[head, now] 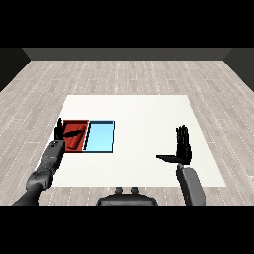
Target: Pick the red can and put it in the red box
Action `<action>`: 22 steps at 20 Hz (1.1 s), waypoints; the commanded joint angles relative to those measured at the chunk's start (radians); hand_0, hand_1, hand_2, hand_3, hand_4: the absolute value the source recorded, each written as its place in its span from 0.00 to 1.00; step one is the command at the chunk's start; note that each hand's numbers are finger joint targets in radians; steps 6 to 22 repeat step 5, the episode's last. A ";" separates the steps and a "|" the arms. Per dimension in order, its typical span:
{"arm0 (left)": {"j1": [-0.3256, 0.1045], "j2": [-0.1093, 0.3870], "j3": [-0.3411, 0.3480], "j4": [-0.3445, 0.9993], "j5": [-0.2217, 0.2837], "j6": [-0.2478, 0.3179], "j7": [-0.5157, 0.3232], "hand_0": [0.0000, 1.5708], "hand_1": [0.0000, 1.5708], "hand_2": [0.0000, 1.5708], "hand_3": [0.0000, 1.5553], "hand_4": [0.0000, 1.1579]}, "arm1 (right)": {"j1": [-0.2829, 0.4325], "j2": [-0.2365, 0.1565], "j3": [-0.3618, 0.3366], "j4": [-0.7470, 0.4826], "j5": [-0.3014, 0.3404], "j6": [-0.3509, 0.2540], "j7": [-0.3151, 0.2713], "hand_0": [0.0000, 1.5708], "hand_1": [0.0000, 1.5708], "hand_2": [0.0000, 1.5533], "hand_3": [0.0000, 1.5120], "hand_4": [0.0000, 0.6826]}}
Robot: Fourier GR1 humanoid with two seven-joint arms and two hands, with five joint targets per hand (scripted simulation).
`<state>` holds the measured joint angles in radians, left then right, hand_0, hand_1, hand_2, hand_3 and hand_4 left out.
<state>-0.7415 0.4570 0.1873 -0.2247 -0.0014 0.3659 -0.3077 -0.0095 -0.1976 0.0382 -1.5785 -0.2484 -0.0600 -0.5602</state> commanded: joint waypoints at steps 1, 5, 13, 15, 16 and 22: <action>0.028 -0.030 0.125 -0.164 0.139 -0.071 -0.253 0.00 0.00 0.00 0.00 0.00 | -0.003 0.003 0.013 -0.009 -0.012 0.015 0.022 0.00 0.00 0.00 0.00 0.00; 0.059 -0.110 0.111 -0.307 0.171 -0.192 -0.389 0.00 0.00 0.00 0.00 0.00 | 0.029 -0.010 0.009 -0.050 -0.028 0.043 0.015 0.00 0.00 0.00 0.00 0.00; 0.059 -0.110 0.111 -0.307 0.171 -0.192 -0.389 0.00 0.00 0.00 0.00 0.00 | 0.029 -0.010 0.009 -0.050 -0.028 0.043 0.015 0.00 0.00 0.00 0.00 0.00; 0.059 -0.110 0.111 -0.307 0.171 -0.192 -0.389 0.00 0.00 0.00 0.00 0.00 | 0.029 -0.010 0.009 -0.050 -0.028 0.043 0.015 0.00 0.00 0.00 0.00 0.00; 0.059 -0.110 0.111 -0.307 0.171 -0.192 -0.389 0.00 0.00 0.00 0.00 0.00 | 0.029 -0.010 0.009 -0.050 -0.028 0.043 0.015 0.00 0.00 0.00 0.00 0.00; 0.059 -0.110 0.111 -0.307 0.171 -0.192 -0.389 0.00 0.00 0.00 0.00 0.00 | 0.029 -0.010 0.009 -0.050 -0.028 0.043 0.015 0.00 0.00 0.00 0.00 0.00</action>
